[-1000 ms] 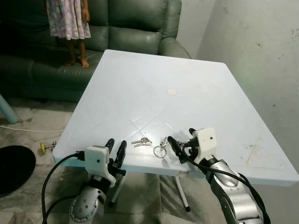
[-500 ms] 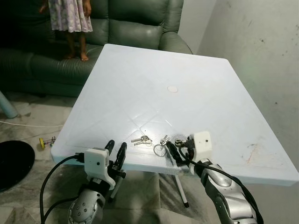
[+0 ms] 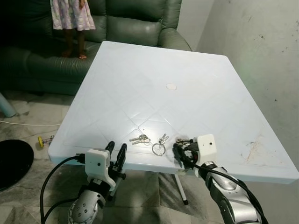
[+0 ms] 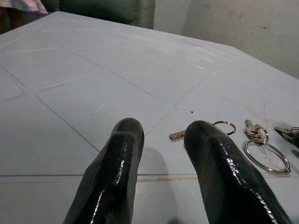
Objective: Hang keys on a hook
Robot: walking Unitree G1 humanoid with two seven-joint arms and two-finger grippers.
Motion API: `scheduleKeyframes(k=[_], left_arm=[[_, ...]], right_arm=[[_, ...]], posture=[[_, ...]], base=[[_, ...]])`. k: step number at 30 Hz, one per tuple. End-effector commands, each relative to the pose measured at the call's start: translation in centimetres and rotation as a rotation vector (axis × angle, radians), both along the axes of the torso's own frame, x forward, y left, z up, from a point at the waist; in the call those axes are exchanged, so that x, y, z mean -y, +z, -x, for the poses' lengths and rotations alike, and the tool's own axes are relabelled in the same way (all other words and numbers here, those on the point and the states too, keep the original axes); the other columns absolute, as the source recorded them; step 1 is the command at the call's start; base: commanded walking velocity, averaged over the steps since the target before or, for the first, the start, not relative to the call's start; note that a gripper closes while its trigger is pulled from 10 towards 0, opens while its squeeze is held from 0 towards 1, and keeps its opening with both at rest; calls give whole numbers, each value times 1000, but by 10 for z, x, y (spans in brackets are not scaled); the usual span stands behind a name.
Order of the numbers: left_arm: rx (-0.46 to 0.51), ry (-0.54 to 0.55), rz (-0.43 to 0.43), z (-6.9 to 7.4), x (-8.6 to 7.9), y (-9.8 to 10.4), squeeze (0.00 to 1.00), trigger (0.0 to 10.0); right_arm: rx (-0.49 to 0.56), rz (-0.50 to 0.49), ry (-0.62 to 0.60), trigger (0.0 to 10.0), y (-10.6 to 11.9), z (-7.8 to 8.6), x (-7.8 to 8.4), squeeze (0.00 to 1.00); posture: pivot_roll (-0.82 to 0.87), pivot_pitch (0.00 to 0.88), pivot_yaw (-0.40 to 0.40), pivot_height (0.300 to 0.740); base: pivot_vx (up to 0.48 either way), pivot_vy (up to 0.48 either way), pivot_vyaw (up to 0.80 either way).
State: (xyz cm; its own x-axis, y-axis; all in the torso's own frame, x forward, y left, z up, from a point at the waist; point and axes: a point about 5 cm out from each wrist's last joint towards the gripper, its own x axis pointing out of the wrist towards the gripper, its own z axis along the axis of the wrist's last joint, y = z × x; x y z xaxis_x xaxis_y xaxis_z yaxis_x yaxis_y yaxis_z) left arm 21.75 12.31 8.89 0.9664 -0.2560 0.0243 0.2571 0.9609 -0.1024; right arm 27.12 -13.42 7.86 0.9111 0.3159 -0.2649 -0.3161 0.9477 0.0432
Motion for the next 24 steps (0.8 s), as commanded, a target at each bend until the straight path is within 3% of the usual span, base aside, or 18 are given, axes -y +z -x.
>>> scheduleKeyframes(k=[1,24], left_arm=[[12,-12,-2,0,4,5,0,10000],[6,10,-3,1,3,6,0,10000]], right_arm=[[11,1,-5,10000,4,1,1,0],[-4,-4,-18,10000,6,-6,-10,0]], posture=[[155,69,-128,740],[174,88,-138,740]], base=[[0,0,0],[0,0,0]])
